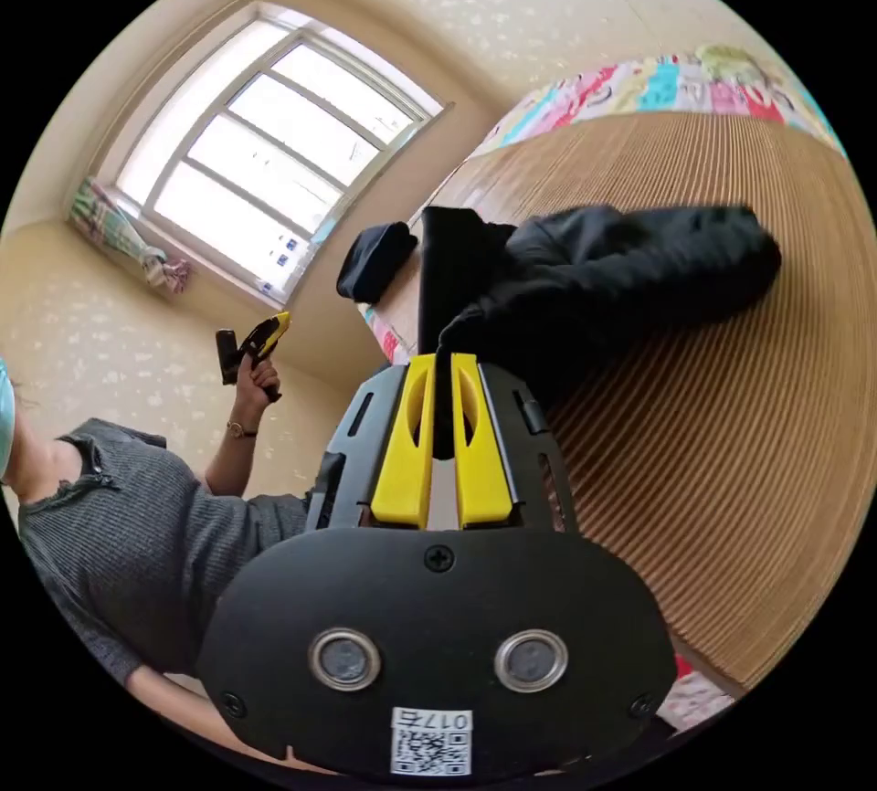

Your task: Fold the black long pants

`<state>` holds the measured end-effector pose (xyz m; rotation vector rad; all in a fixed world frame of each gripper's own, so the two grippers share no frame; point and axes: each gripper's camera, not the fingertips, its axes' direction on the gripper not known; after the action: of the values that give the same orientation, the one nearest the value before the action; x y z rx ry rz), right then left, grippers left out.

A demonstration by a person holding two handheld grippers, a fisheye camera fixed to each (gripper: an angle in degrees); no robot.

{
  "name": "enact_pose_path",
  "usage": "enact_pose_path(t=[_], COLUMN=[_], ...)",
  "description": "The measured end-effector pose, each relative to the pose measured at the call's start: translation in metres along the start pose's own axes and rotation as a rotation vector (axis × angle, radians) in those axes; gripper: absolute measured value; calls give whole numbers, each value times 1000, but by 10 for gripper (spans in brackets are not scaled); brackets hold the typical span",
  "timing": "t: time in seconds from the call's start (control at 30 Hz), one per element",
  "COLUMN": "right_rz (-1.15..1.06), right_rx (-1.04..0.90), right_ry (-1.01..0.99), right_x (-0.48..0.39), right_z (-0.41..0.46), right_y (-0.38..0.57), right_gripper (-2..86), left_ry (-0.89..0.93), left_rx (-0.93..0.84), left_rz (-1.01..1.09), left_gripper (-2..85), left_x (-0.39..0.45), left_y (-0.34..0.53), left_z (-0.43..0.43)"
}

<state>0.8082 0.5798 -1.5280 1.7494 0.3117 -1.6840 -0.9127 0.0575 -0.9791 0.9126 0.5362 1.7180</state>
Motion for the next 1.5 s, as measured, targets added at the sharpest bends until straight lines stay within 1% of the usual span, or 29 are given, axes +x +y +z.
enact_pose_path(t=[0.07,0.1,0.2,0.23,0.3,0.37,0.4,0.43,0.47,0.5,0.57,0.6,0.63,0.67,0.7,0.73,0.77,0.83,0.87,0.9,0.97,1.07,1.13,1.2,1.23,1.3,1.37,1.43,1.5], right_rz=[70,73,68,73,105,153,183,182,180,176,145,124,129,129,96,60,41,7,1,-22,-74,-133,-197,-228,-246,-277,-340,-432,-455], right_rx=[-32,5,156,199,219,180,132,96,80,39,-74,-173,-222,-224,-208,-174,-140,24,44,52,42,59,64,74,76,108,154,273,336], right_ry=[4,-12,-90,-64,-3,4,-36,-98,-134,-213,-339,-410,-390,-341,-261,-265,-286,-465,-512,-571,-589,-580,-526,-469,-448,-393,-335,-274,-179], right_x=[12,14,22,30,47,68,81,90,93,97,94,88,82,77,66,52,45,22,17,5,-18,-58,-87,-105,-114,-122,-128,-127,-121], right_z=[26,27,-5,-22,-47,-62,-65,-62,-59,-46,-18,4,20,24,26,22,16,-11,-16,-24,-33,-38,-36,-35,-36,-45,-61,-93,-111], right_y=[21,34,56,58,53,41,31,23,20,14,8,8,10,11,12,10,9,-1,-4,-12,-22,-35,-42,-43,-41,-33,-16,26,66], right_gripper=[37,34,30,35,53,88,108,121,124,129,124,111,88,72,51,42,39,29,27,24,21,18,17,18,19,20,22,23,27], left_ry=[26,29,28,30,48,92,143,168,203,223,250,281,297,312,281,251,183,75,15,1,63,77,72,-34,-42,47,86,117,163], left_rx=[-19,-27,-56,-66,-127,-191,-256,-294,-371,-432,-490,-531,-564,-641,-698,-707,-690,-594,-485,-353,-192,-95,-52,12,30,81,88,83,93], left_rz=[0,3,20,28,71,105,126,137,152,167,196,218,230,263,303,325,373,426,441,432,431,483,486,418,410,381,346,349,361], left_gripper=[-9,-8,1,4,41,65,79,86,99,106,110,112,113,121,134,144,164,182,185,187,187,187,188,128,103,53,47,43,39], left_x=[0,0,-1,-1,2,9,16,20,28,37,53,65,71,84,98,105,118,135,144,150,159,183,195,198,197,186,180,179,183], left_y=[1,2,7,8,12,18,24,27,35,43,58,70,75,87,98,102,107,108,104,98,90,83,83,83,82,75,67,59,53], left_z=[8,12,20,23,40,62,81,92,114,134,159,176,186,204,218,221,221,210,196,177,154,143,140,134,132,121,116,113,106])
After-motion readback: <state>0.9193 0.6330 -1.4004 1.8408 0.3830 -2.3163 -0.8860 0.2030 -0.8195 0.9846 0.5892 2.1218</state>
